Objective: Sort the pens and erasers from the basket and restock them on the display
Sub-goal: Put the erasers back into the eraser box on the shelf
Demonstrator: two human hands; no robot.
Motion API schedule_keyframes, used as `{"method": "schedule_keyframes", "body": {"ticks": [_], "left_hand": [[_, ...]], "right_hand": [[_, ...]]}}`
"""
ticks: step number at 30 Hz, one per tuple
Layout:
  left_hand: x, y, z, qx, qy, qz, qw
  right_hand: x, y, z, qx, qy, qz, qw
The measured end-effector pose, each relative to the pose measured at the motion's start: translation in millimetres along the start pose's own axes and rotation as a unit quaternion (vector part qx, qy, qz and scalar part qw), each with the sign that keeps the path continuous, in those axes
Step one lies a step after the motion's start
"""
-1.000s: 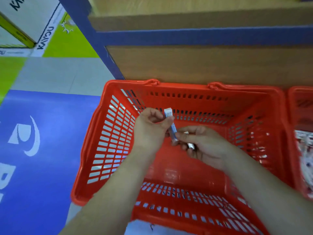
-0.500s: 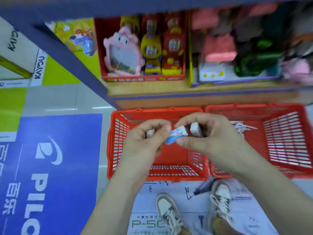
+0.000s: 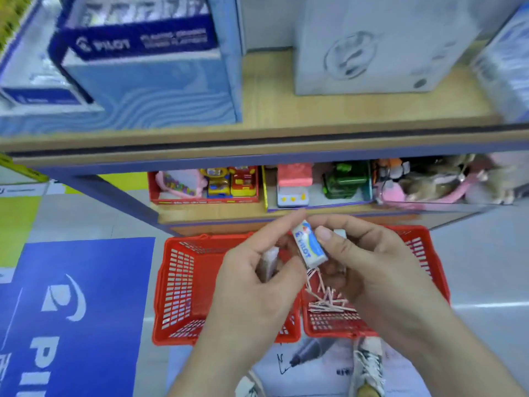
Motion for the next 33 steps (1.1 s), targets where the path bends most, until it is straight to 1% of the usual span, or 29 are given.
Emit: {"method": "schedule_keyframes", "body": {"ticks": [3, 6, 9, 10, 12, 14, 16, 19, 22, 24, 26, 28, 31, 33], "left_hand": [[27.6, -6.9, -20.0, 0.013, -0.061, 0.026, 0.998], [58.4, -16.0, -44.5, 0.031, -0.107, -0.007, 0.994], [95.5, -28.7, -73.2, 0.046, -0.106, -0.044, 0.992], [107.6, -33.8, -80.9, 0.052, -0.107, -0.057, 0.991], [128.9, -44.3, -94.3, 0.067, -0.145, -0.085, 0.983], [148.0, -55.5, -105.6, 0.077, -0.179, -0.102, 0.976], [164.2, -67.1, -116.0, 0.082, -0.176, -0.111, 0.975], [183.8, -85.9, -128.5, 0.086, -0.183, -0.106, 0.974], [200.7, -107.1, -134.0, 0.1, -0.167, -0.068, 0.978], [206.9, -120.3, -133.7, 0.105, -0.179, -0.073, 0.975], [211.0, -132.9, -132.9, 0.112, -0.203, -0.085, 0.969], [214.4, -143.9, -131.5, 0.115, -0.22, -0.089, 0.965], [216.6, -157.1, -128.5, 0.122, -0.26, -0.104, 0.952], [216.6, -160.8, -130.4, 0.135, -0.302, -0.119, 0.936]], "right_hand": [[-26.5, 5.5, 33.6, 0.024, 0.021, -0.008, 0.999], [-55.7, 11.9, 74.1, 0.041, 0.074, 0.01, 0.996], [-85.2, 17.2, 117.8, 0.048, 0.11, 0.036, 0.992], [-93.4, 18.0, 131.8, 0.04, 0.117, 0.05, 0.991], [-107.8, 18.3, 158.6, -0.001, 0.125, 0.072, 0.99], [-121.6, 18.1, 185.6, -0.053, 0.141, 0.054, 0.987], [-135.8, 18.7, 211.0, -0.102, 0.186, 0.03, 0.977], [-152.0, 18.3, 239.0, -0.157, 0.287, 0.028, 0.945], [-165.3, 10.3, 259.0, -0.207, 0.402, -0.015, 0.892], [-168.6, 2.3, 268.1, -0.223, 0.461, -0.035, 0.858], [-170.2, -7.5, 274.7, -0.235, 0.526, -0.055, 0.815], [-171.9, -18.5, 277.4, -0.245, 0.571, -0.078, 0.78], [-172.2, -34.8, 276.7, -0.243, 0.613, -0.112, 0.744], [-170.4, -42.6, 275.0, -0.23, 0.624, -0.12, 0.737]]}}
Point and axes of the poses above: each hand's wrist, its own y-axis away from the middle knuckle, its own x-axis out of the palm, z = x × y, the point moved 4 cm from there along -y, towards the middle knuckle, and after that the axes turned 9 degrees about -y, right-handed, at the moved point
